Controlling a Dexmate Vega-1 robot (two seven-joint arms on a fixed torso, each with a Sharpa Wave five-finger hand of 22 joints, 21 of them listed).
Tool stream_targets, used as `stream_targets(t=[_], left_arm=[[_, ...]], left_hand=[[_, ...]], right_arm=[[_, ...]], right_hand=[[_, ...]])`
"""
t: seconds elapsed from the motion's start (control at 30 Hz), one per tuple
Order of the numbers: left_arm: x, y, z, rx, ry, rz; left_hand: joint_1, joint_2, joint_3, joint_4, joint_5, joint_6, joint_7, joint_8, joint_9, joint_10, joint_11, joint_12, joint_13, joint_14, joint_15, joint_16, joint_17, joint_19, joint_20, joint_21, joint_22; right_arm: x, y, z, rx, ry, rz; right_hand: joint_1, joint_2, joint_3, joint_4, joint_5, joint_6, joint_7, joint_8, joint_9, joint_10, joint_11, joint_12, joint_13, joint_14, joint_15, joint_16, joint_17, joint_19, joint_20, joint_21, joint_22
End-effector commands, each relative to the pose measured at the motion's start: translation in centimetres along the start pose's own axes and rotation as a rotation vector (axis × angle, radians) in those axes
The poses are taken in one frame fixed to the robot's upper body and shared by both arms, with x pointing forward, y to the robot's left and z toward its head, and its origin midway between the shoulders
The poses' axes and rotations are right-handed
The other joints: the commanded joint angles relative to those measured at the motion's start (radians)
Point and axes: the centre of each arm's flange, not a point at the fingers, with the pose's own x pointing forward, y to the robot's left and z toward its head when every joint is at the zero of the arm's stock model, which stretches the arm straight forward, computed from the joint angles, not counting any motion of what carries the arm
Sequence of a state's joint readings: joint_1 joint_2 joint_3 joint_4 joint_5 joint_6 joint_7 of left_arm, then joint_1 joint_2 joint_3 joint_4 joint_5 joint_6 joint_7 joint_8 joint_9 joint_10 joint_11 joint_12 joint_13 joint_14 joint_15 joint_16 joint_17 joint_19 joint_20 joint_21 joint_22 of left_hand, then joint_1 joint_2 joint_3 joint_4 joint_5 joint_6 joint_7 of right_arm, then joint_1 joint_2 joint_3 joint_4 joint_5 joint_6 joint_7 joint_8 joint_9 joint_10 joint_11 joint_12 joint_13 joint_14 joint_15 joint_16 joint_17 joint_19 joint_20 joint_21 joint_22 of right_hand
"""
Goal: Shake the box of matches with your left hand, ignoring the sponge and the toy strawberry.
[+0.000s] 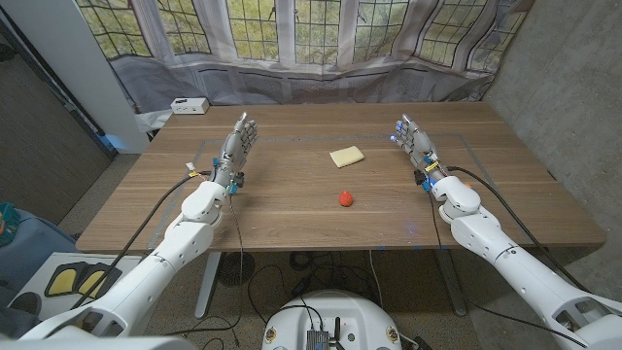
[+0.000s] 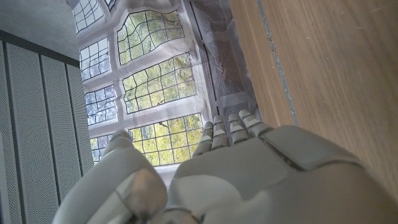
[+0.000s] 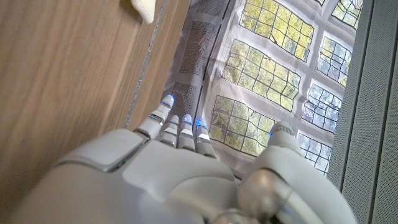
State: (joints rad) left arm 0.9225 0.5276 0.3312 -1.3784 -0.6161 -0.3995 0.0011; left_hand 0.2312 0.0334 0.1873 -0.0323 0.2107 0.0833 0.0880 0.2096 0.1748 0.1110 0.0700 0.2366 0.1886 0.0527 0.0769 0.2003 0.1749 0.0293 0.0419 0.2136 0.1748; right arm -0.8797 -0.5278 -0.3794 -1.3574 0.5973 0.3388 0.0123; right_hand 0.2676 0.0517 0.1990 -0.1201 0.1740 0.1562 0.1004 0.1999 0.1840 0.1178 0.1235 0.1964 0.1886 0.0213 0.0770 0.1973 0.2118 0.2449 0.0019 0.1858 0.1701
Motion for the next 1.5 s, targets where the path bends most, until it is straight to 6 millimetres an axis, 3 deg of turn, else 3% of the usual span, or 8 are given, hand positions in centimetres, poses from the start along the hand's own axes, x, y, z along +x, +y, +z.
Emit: stream_targets(t=[0.03,0.13,0.27,0.57,0.7,0.97,1.5], left_arm=[[0.3,0.2,1.0,0.07,-0.034,0.002],[0.3,0.1,1.2,0.121,-0.028,0.01],[0.2,-0.3,1.1,0.13,-0.026,0.02],[0.7,-1.2,0.6,0.066,-0.076,-0.024],[0.0,-1.5,1.8,0.091,-0.096,-0.031],[-1.9,-0.2,4.1,0.154,-0.122,0.005],[-4.9,2.0,5.2,0.203,-0.142,0.054]], left_hand=[[0.036,0.008,0.016,-0.025,-0.017,0.078,-0.008,0.01,0.004,0.061,-0.017,0.015,0.006,0.069,-0.005,0.011,0.004,0.092,0.021,0.028,0.007],[0.046,0.008,0.018,-0.04,-0.024,0.152,-0.014,0.017,0.004,0.123,-0.023,0.026,0.007,0.137,-0.014,0.02,0.006,0.157,0.012,0.043,0.012],[0.053,0.009,0.021,-0.048,-0.025,0.179,-0.016,0.02,0.005,0.154,-0.025,0.033,0.007,0.164,-0.015,0.022,0.006,0.175,0.016,0.047,0.014],[0.075,0.019,0.033,-0.062,-0.026,0.187,-0.014,0.012,0.005,0.161,-0.025,0.028,0.008,0.146,-0.018,0.006,0.004,0.131,0.026,0.024,0.012],[0.118,0.068,0.069,-0.078,-0.017,0.188,-0.01,0.005,0.005,0.162,-0.022,0.022,0.008,0.145,-0.015,-0.001,0.003,0.126,0.028,0.016,0.01],[0.16,0.088,0.099,-0.103,-0.013,0.215,-0.013,0.006,0.005,0.187,-0.029,0.024,0.008,0.165,-0.024,0.0,0.002,0.146,0.029,0.018,0.009],[0.189,0.087,0.115,-0.121,-0.012,0.235,-0.013,0.004,0.006,0.208,-0.036,0.024,0.009,0.187,-0.032,0.0,0.0,0.162,0.036,0.018,0.008]], right_arm=[[0.0,-0.3,0.5,0.036,-0.047,0.021],[-0.2,-0.5,0.7,0.029,-0.058,0.027],[-0.5,-0.8,1.0,-0.017,-0.041,0.061],[-0.9,-1.7,1.4,0.035,-0.063,0.077],[-0.9,-1.1,1.5,0.035,-0.062,0.078],[-1.4,-0.4,2.4,0.007,-0.091,0.038],[-2.3,-0.1,2.9,-0.002,-0.112,0.0]], right_hand=[[0.005,0.002,0.004,-0.003,0.006,0.055,-0.015,0.02,0.006,0.001,0.006,0.003,0.002,-0.004,0.01,0.006,0.001,-0.005,0.008,0.005,0.003],[0.004,0.002,0.003,-0.003,0.006,0.058,-0.019,0.019,0.006,0.005,-0.003,0.004,0.002,-0.005,0.008,0.006,0.001,-0.008,0.005,0.004,0.003],[0.008,0.005,0.005,-0.006,0.006,-0.001,-0.012,-0.008,0.005,-0.006,-0.006,-0.001,0.002,-0.012,-0.006,0.004,-0.001,-0.01,-0.015,0.005,0.003],[0.009,0.007,0.005,-0.008,0.006,-0.011,-0.006,-0.011,0.005,-0.004,-0.006,-0.001,0.002,-0.014,-0.005,0.003,-0.001,-0.014,-0.018,0.004,0.002],[0.01,0.008,0.006,-0.008,0.006,-0.007,-0.002,-0.009,0.005,0.0,-0.004,0.001,0.002,-0.012,-0.004,0.004,-0.001,-0.013,-0.017,0.005,0.002],[0.011,0.01,0.006,-0.008,0.006,-0.002,-0.002,-0.007,0.005,0.003,-0.003,0.002,0.002,-0.008,-0.003,0.007,-0.002,-0.011,-0.015,0.006,0.002],[0.019,0.016,0.011,-0.012,0.007,0.0,-0.001,-0.006,0.004,0.006,-0.002,0.003,0.002,-0.006,0.001,0.007,-0.003,-0.009,-0.009,0.007,0.002]])
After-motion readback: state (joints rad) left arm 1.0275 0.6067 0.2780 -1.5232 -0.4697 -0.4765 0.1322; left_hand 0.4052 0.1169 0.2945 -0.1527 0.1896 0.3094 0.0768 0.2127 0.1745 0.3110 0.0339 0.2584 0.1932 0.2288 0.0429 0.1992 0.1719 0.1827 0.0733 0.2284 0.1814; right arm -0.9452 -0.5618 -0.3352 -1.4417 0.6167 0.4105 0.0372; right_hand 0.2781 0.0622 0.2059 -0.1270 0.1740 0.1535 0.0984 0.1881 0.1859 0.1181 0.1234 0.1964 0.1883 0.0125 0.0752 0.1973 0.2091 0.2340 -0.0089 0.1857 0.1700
